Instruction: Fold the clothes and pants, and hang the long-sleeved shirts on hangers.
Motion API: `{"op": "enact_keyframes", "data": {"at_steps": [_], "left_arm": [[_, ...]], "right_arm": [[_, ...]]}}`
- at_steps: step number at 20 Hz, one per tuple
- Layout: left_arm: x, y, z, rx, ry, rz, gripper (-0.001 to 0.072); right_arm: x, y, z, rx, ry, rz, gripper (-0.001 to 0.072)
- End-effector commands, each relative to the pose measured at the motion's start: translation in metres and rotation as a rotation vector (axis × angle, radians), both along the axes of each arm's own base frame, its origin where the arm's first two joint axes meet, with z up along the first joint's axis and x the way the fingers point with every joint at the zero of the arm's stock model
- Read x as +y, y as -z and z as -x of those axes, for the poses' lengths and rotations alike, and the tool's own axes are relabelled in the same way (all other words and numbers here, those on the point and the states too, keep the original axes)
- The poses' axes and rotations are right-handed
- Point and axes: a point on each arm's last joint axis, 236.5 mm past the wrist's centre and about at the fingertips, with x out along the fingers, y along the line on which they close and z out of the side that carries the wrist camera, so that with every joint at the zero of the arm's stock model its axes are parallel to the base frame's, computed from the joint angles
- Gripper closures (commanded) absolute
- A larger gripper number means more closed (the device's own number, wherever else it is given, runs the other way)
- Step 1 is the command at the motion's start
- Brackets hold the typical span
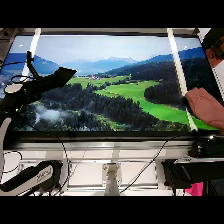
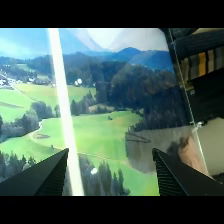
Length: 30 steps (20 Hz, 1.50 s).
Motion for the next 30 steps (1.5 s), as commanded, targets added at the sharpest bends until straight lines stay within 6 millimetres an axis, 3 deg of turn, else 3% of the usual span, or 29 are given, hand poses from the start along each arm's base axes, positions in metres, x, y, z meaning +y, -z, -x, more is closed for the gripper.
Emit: {"op": "enact_keyframes", "data": {"at_steps": [1, 4, 5, 6, 7, 8, 9, 11, 13, 15, 17, 19, 21, 24, 30], "left_arm": [[0.0, 0.0, 0.0, 0.001, -0.001, 0.002, 0.0108], [0.001, 0.005, 0.002, 0.004, 0.008, -0.032, 0.0137], [0.002, 0.009, 0.003, 0.006, 0.015, -0.053, 0.0242], [0.003, 0.012, 0.004, 0.007, 0.019, -0.07, 0.032], [0.005, 0.012, 0.004, 0.01, 0.015, -0.07, 0.0379], [0.007, 0.01, 0.004, 0.025, 0.005, -0.052, 0.0444], [0.01, 0.007, 0.006, 0.033, 0.003, -0.043, 0.052], [0.02, 0.007, 0.022, 0.047, 0.062, -0.134, 0.0696], [0.048, 0.015, 0.043, 0.177, 0.054, -0.252, 0.0697], [0.099, 0.02, 0.074, 0.335, 0.011, -0.477, 0.0697], [0.148, 0.01, 0.106, 0.46, -0.063, -0.671, 0.0696], [0.172, -0.008, 0.133, 0.521, -0.105, -0.786, 0.0696], [0.166, -0.015, 0.158, 0.559, -0.068, -0.789, 0.0697], [0.155, -0.008, 0.19, 0.677, 0.014, -0.766, 0.0696], [0.154, -0.008, 0.191, 0.682, 0.017, -0.766, 0.0695]], "right_arm": [[0.003, -0.002, 0.027, 0.082, 0.065, -0.031, 0.0191], [0.004, -0.01, 0.019, 0.041, 0.063, -0.023, 0.0189], [0.006, -0.019, 0.002, -0.036, 0.06, -0.029, 0.0214], [0.012, -0.033, -0.028, -0.164, 0.034, -0.045, 0.0402], [0.021, -0.051, -0.059, -0.301, -0.023, -0.054, 0.0662], [0.035, -0.07, -0.088, -0.414, -0.086, -0.061, 0.0703], [0.049, -0.082, -0.11, -0.472, -0.139, -0.062, 0.0703], [0.085, -0.087, -0.139, -0.463, -0.254, -0.07, 0.0704], [0.135, -0.083, -0.166, -0.413, -0.404, -0.1, 0.0704], [0.187, -0.077, -0.191, -0.357, -0.562, -0.102, 0.0705], [0.239, -0.07, -0.207, -0.299, -0.718, -0.088, 0.0705], [0.291, -0.066, -0.216, -0.255, -0.865, -0.082, 0.0705], [0.335, -0.062, -0.218, -0.218, -0.998, -0.06, 0.0705], [0.373, -0.055, -0.22, -0.184, -1.114, -0.021, 0.0704], [0.427, -0.055, -0.239, -0.275, -1.214, 0.025, 0.0702]]}}
